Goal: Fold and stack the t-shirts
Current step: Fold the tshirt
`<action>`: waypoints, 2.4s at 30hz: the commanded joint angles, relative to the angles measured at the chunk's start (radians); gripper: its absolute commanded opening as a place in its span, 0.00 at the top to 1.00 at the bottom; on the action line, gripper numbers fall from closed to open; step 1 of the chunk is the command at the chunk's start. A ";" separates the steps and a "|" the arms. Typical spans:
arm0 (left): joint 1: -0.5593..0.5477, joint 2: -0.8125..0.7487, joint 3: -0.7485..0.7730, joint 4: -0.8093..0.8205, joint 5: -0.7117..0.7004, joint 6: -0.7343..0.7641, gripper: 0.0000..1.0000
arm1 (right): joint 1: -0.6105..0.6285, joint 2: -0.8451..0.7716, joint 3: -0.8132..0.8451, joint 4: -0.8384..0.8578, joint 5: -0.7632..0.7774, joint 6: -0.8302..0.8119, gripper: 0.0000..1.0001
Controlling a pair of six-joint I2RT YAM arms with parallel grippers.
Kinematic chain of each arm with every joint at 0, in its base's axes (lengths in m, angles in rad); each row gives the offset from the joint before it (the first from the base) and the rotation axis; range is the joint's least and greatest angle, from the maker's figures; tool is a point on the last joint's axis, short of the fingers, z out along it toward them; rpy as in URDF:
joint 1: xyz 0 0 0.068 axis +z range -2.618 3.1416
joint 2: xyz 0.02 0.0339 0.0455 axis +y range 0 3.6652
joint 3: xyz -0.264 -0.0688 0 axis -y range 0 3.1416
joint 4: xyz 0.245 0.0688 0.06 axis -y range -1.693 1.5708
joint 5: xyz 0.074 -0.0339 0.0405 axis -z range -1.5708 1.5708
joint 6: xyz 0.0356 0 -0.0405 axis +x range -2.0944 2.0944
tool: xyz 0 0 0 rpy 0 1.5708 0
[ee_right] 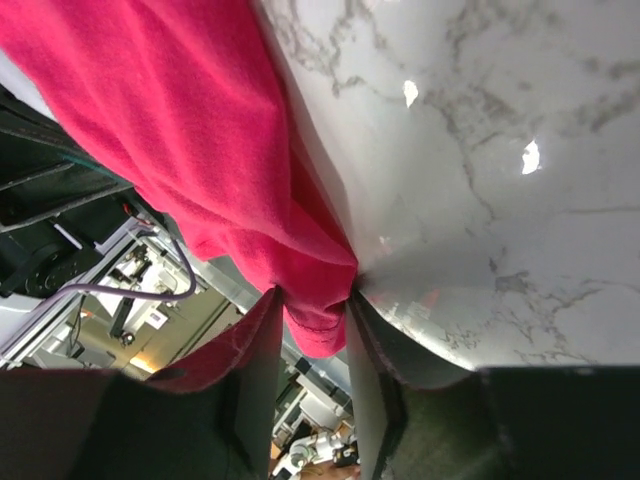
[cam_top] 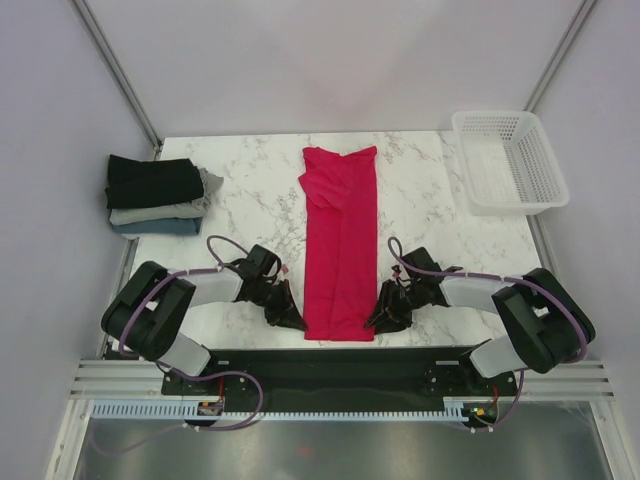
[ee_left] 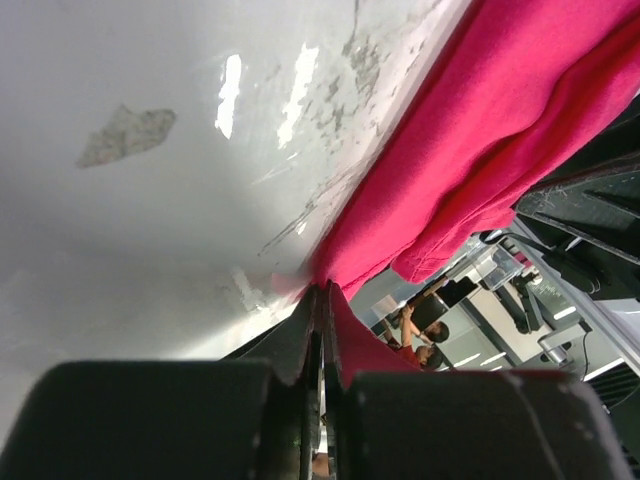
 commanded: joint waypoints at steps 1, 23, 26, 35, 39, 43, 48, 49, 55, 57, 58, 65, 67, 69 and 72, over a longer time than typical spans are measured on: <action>-0.014 -0.006 -0.007 0.025 -0.005 -0.034 0.98 | 0.008 0.010 -0.007 0.032 0.051 -0.016 0.62; 0.095 -0.011 0.449 -0.143 0.003 0.160 0.98 | -0.191 0.028 0.422 -0.202 0.041 -0.268 1.00; 0.137 0.057 0.526 -0.139 -0.002 0.184 0.98 | -0.220 0.096 0.508 -0.169 0.041 -0.264 1.00; 0.235 0.282 0.799 -0.067 0.017 0.196 0.98 | -0.283 0.359 0.789 -0.023 0.050 -0.248 1.00; 0.256 0.393 0.893 -0.030 0.023 0.193 0.98 | -0.289 0.467 0.904 0.006 0.064 -0.258 1.00; 0.269 0.515 0.993 0.002 0.014 0.192 0.98 | -0.294 0.550 0.987 0.029 0.081 -0.264 1.00; 0.270 0.563 1.095 -0.007 -0.058 0.236 0.54 | -0.303 0.594 1.019 0.042 0.123 -0.295 0.64; 0.270 0.533 1.111 -0.028 -0.077 0.254 0.41 | -0.309 0.579 1.019 0.039 0.125 -0.301 0.58; 0.327 0.376 0.967 -0.125 -0.014 0.269 0.36 | -0.378 0.440 0.891 -0.056 0.069 -0.321 0.45; 0.333 0.342 0.873 -0.145 0.030 0.281 0.35 | -0.381 0.398 0.823 -0.067 0.033 -0.297 0.44; 0.333 0.338 0.823 -0.152 0.038 0.287 0.35 | -0.380 0.389 0.749 -0.064 -0.002 -0.283 0.44; 0.328 0.353 0.640 -0.131 0.086 0.245 0.34 | -0.345 0.363 0.535 -0.009 -0.037 -0.229 0.46; 0.328 0.376 0.609 -0.114 0.096 0.233 0.34 | -0.320 0.366 0.512 -0.007 -0.041 -0.223 0.46; 0.328 0.388 0.597 -0.096 0.103 0.215 0.34 | -0.305 0.369 0.501 -0.003 -0.041 -0.222 0.46; 0.327 0.420 0.597 -0.058 0.116 0.186 0.34 | -0.283 0.379 0.499 0.015 -0.041 -0.212 0.46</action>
